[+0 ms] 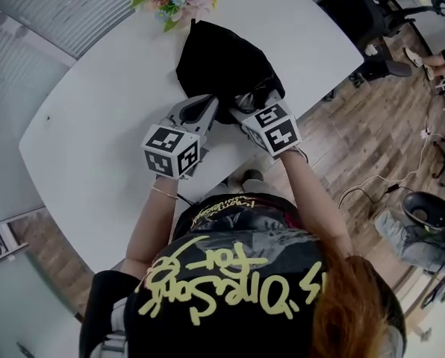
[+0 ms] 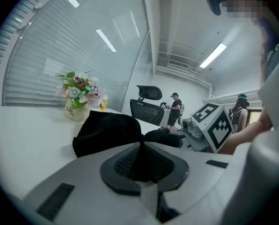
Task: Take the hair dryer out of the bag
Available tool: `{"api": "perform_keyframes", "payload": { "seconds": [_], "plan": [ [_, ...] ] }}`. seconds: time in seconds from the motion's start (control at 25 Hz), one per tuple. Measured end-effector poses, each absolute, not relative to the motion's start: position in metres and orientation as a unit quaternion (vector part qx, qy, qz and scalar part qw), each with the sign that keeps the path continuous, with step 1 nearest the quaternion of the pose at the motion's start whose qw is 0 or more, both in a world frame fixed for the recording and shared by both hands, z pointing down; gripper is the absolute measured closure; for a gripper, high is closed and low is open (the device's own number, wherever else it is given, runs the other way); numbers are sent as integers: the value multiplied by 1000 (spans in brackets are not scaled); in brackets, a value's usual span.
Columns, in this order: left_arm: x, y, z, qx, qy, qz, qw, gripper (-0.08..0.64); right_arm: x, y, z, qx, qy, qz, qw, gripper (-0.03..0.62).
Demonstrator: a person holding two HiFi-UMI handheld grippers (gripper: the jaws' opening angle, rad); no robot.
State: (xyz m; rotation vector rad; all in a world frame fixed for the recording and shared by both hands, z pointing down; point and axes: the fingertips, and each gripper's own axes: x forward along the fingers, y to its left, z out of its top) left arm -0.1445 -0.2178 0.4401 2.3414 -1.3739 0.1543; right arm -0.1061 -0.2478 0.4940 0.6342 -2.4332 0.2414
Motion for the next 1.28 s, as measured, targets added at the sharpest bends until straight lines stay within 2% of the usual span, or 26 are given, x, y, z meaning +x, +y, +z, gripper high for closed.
{"api": "perform_keyframes", "payload": {
  "seconds": [0.48, 1.28],
  "plan": [
    [-135, -224, 439, 823, -529, 65, 196, 541, -91, -250, 479, 201, -930, 128, 279, 310],
    [-131, -241, 447, 777, -591, 81, 201, 541, -60, -245, 465, 143, -935, 148, 287, 310]
  ]
}}
